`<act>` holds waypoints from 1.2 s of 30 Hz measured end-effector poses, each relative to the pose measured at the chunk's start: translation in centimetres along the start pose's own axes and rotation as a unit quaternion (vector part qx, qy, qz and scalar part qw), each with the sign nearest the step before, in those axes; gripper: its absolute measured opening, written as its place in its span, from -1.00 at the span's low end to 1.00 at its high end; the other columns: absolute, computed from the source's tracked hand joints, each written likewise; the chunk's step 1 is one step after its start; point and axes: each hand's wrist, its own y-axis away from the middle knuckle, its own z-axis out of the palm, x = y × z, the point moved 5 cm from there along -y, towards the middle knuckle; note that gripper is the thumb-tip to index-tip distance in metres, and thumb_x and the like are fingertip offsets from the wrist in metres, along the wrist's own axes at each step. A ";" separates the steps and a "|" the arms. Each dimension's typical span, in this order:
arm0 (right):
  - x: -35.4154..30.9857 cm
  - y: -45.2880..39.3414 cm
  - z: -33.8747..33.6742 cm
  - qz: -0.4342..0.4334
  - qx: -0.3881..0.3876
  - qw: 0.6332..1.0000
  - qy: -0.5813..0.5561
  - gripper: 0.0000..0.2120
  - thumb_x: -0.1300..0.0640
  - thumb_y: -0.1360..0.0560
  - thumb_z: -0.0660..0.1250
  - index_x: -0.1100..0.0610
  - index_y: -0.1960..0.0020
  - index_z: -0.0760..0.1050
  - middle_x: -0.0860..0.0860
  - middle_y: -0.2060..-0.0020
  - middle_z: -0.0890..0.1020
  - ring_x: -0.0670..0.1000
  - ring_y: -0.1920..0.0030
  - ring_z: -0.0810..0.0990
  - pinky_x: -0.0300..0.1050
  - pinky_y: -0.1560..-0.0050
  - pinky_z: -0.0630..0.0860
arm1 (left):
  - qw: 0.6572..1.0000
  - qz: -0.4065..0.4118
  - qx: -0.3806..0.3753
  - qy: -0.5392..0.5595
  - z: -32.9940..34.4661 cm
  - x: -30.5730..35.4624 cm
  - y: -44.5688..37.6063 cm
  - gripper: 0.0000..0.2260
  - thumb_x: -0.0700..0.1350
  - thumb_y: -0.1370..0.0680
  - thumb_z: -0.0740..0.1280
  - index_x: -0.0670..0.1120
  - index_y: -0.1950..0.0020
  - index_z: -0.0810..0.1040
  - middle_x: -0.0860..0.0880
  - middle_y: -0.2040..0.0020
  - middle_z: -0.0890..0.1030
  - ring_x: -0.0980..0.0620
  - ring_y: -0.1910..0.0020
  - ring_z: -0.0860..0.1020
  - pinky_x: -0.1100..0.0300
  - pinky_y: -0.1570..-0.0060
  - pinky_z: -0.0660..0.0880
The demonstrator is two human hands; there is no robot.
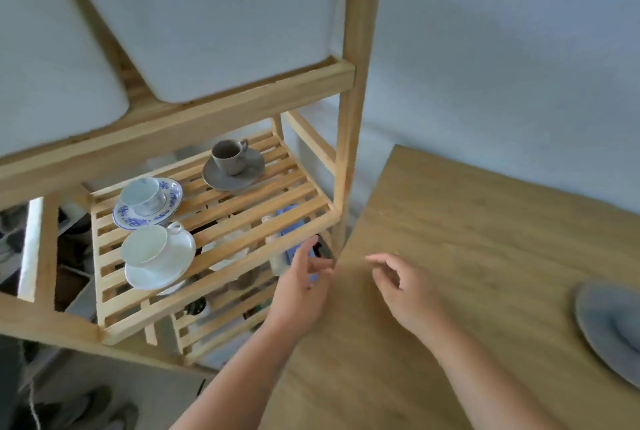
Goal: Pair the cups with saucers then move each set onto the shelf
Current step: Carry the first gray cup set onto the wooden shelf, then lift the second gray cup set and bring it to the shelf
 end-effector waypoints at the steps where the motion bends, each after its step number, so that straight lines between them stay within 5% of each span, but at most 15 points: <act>1: 1.6 1.7 -1.3 0.035 0.009 0.999 -0.030 -0.81 0.21 -0.53 0.33 -0.07 0.02 0.60 -0.23 0.12 0.62 -0.37 0.15 0.54 -0.52 0.10 0.37 | 1.000 0.009 -0.021 0.008 2.0 1.0 1.1 -0.53 -0.05 -0.61 0.30 0.18 -0.48 0.24 0.24 -0.09 0.60 0.31 -0.03 0.53 0.48 0.14 0.38; 5: 9.1 9.1 -6.0 0.217 0.068 0.948 -0.224 -0.79 0.32 -0.56 0.24 0.10 0.02 0.61 0.10 0.23 0.67 -0.07 0.31 0.62 -0.19 0.20 0.55 | 0.993 0.064 -0.100 0.008 10.1 4.0 4.7 -0.56 -0.10 -0.56 0.36 0.14 -0.41 0.37 0.19 0.05 0.62 0.32 0.09 0.56 0.50 0.09 0.42; 10: 14.7 18.0 -12.5 0.329 0.202 0.836 -0.390 -0.83 0.34 -0.59 0.15 0.19 -0.02 0.51 0.23 0.31 0.61 0.07 0.45 0.62 -0.19 0.50 0.55 | 0.980 -0.006 -0.186 0.070 19.4 5.3 6.9 -0.70 -0.18 -0.55 0.37 -0.07 -0.28 0.50 -0.02 0.17 0.68 0.09 0.28 0.62 0.12 0.14 0.61; 14: 18.7 22.7 -17.1 0.368 0.314 0.776 -0.405 -0.90 0.32 -0.59 0.11 0.15 0.00 0.34 0.26 0.36 0.58 0.09 0.58 0.59 -0.20 0.63 0.48 | 0.966 -0.070 -0.191 0.161 24.8 8.0 7.6 -0.81 -0.21 -0.59 0.32 -0.15 -0.20 0.54 -0.12 0.27 0.68 0.04 0.42 0.60 0.16 0.39 0.57; 23: 21.3 21.5 -21.7 0.371 0.343 0.777 -0.374 -0.82 0.17 -0.61 0.19 0.14 -0.20 0.34 0.25 0.36 0.61 0.10 0.51 0.62 -0.18 0.57 0.52 | 0.958 -0.096 -0.259 0.076 31.5 14.1 6.6 -0.42 -0.06 -0.56 0.39 0.09 -0.52 0.22 -0.14 0.24 0.73 -0.01 0.40 0.67 0.14 0.36 0.64; 36: 22.2 19.1 -22.6 0.362 0.319 0.827 -0.288 -0.83 0.22 -0.56 0.29 0.17 -0.15 0.44 0.16 0.32 0.67 0.05 0.39 0.68 -0.11 0.38 0.62 | 0.961 -0.086 -0.239 0.105 32.3 13.8 6.1 -0.41 -0.27 -0.57 0.36 0.04 -0.54 0.25 -0.19 0.29 0.71 -0.04 0.36 0.68 0.12 0.32 0.65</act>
